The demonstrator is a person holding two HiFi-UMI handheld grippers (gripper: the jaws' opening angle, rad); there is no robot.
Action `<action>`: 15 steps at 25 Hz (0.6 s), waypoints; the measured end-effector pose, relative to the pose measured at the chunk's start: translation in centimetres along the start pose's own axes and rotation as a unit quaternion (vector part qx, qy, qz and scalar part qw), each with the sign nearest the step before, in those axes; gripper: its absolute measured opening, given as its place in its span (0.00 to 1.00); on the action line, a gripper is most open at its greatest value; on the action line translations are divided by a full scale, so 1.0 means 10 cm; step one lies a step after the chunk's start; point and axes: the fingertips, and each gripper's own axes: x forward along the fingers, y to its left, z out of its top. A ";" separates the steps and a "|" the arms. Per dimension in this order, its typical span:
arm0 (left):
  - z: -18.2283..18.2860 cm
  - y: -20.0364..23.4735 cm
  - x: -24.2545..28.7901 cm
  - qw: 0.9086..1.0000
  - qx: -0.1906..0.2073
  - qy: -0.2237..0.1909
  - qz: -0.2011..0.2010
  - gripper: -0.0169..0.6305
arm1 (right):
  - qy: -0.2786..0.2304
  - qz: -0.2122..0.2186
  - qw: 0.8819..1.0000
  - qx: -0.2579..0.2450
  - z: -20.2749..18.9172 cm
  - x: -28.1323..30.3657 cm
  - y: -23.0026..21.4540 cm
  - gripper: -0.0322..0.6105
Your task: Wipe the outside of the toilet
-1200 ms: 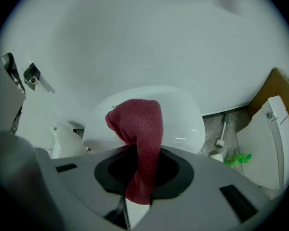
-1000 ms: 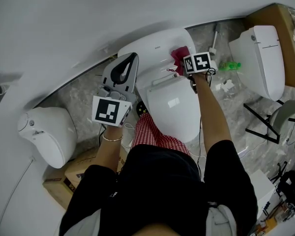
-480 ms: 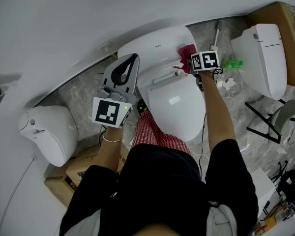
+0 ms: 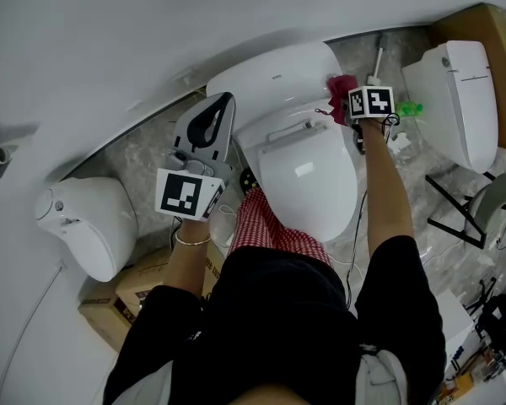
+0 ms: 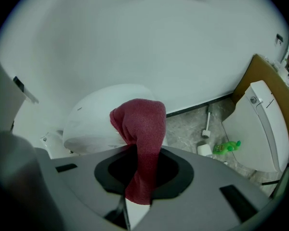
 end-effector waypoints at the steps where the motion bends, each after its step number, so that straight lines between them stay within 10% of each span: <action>1: 0.00 0.01 -0.01 1.000 0.000 0.001 0.003 0.03 | -0.002 -0.001 1.000 0.004 0.00 -0.01 -0.02 0.18; 15: 0.07 -0.14 -0.16 1.000 0.001 -0.012 0.008 0.03 | -0.085 -0.043 0.995 -0.007 -0.06 -0.39 -0.17 0.19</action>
